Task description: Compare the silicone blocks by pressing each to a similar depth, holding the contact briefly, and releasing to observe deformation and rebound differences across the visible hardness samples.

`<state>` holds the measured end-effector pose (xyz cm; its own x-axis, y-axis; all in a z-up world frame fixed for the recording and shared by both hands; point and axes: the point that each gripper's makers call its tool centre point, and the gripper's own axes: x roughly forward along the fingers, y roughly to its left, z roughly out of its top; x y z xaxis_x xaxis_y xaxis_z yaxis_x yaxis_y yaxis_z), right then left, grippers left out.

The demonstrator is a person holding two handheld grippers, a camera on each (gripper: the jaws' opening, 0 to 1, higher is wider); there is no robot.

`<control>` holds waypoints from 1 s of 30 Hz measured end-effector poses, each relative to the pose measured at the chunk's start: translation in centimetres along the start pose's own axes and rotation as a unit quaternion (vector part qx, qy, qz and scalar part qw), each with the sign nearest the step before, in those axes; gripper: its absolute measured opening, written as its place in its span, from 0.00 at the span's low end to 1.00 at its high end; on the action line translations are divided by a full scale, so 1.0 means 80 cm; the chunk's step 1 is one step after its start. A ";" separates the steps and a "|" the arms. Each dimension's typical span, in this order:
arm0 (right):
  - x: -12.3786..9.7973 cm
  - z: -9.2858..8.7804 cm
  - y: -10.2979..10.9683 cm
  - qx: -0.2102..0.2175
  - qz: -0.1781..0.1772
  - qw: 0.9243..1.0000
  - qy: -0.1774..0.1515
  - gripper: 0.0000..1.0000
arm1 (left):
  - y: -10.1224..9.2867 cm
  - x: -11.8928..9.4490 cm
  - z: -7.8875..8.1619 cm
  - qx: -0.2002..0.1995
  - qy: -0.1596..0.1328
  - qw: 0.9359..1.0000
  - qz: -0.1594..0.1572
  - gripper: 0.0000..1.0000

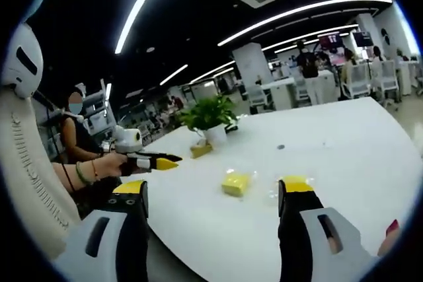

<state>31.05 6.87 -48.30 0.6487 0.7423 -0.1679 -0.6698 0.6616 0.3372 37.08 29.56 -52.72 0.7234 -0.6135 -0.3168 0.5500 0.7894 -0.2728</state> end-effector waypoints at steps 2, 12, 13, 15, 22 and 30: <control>-0.001 0.000 0.003 0.001 0.004 1.000 0.000 0.76 | -0.013 -0.010 0.003 0.001 -0.009 1.000 -0.004 0.43; -0.006 -0.008 0.018 -0.017 0.023 1.000 0.012 0.79 | -0.097 -0.045 0.005 0.067 -0.057 0.992 -0.087 0.55; -0.007 -0.010 0.019 -0.020 0.024 0.999 0.014 0.79 | -0.102 -0.047 0.006 0.069 -0.061 0.992 -0.091 0.56; -0.007 -0.015 0.018 -0.022 0.024 0.999 0.020 0.80 | -0.110 -0.050 0.007 0.068 -0.071 0.990 -0.100 0.60; -0.009 -0.017 0.019 -0.027 0.027 0.999 0.015 0.80 | -0.103 -0.054 0.000 0.036 -0.068 0.993 -0.093 0.61; -0.007 -0.012 0.019 -0.037 0.033 0.999 0.009 0.81 | -0.104 -0.051 0.004 0.019 -0.070 0.993 -0.096 0.64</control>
<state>29.31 7.57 -48.56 0.5953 0.7864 -0.1646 -0.7364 0.6160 0.2798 29.68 25.50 -48.83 0.6530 -0.7458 -0.1319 0.6969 0.6599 -0.2810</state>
